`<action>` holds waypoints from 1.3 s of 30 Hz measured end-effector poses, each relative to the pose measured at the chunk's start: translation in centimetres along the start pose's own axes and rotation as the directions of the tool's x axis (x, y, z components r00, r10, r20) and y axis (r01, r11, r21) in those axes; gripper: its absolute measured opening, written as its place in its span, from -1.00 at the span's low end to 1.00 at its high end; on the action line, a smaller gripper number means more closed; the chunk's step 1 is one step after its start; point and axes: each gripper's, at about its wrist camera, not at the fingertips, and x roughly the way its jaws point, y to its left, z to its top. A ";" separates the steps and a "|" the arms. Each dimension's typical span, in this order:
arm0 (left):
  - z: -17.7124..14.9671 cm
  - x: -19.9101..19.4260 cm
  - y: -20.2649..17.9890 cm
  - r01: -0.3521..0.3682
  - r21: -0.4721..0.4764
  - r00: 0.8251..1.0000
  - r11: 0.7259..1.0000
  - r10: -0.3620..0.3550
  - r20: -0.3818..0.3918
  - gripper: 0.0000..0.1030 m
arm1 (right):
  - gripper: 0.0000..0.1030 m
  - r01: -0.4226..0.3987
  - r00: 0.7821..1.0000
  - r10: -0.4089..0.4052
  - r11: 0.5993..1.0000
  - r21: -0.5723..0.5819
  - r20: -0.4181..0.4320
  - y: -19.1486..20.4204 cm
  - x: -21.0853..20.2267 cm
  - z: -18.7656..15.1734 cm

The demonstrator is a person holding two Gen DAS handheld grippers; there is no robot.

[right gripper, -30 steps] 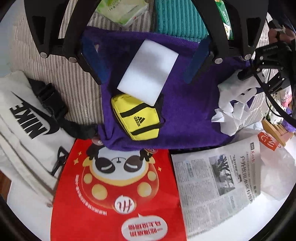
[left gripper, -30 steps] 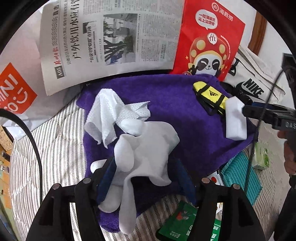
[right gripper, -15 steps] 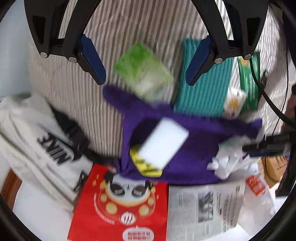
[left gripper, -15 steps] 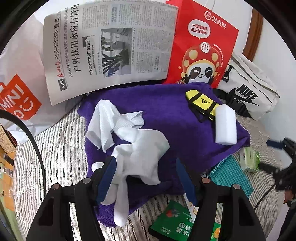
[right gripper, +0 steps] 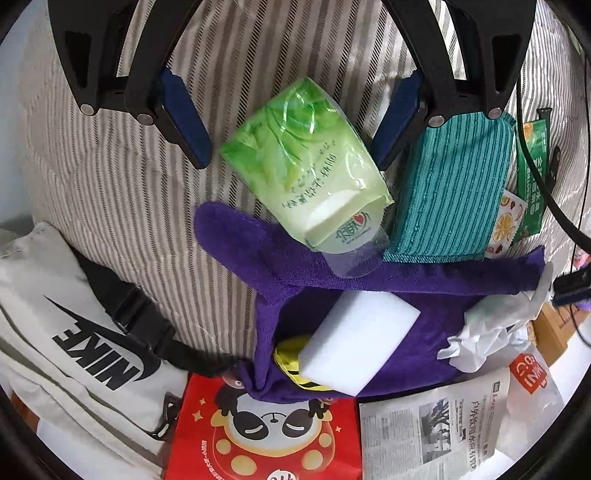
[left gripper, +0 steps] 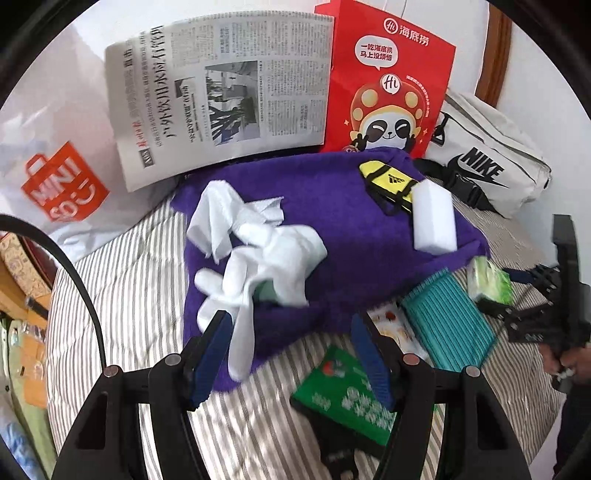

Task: Organize soft objects
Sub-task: 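Reach the right tool to the green tissue pack while left approaches the green card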

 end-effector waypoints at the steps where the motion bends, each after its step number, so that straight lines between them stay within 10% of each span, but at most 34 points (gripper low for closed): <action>1: -0.5 -0.5 0.0 0.002 -0.004 1.000 1.000 -0.002 0.002 0.26 | 0.69 -0.007 1.000 0.007 1.000 0.001 0.015 0.0 0.1 -0.1; 17: -9.6 0.7 0.0 -0.052 -0.058 0.996 0.997 0.048 -0.073 0.37 | 0.73 0.011 0.995 -0.014 0.999 0.036 0.096 0.2 0.3 -0.5; 39: -11.6 0.6 -0.7 -0.060 -0.030 0.998 0.998 0.059 -0.037 0.81 | 0.80 0.014 0.996 -0.017 0.999 0.032 0.093 0.2 0.4 -0.3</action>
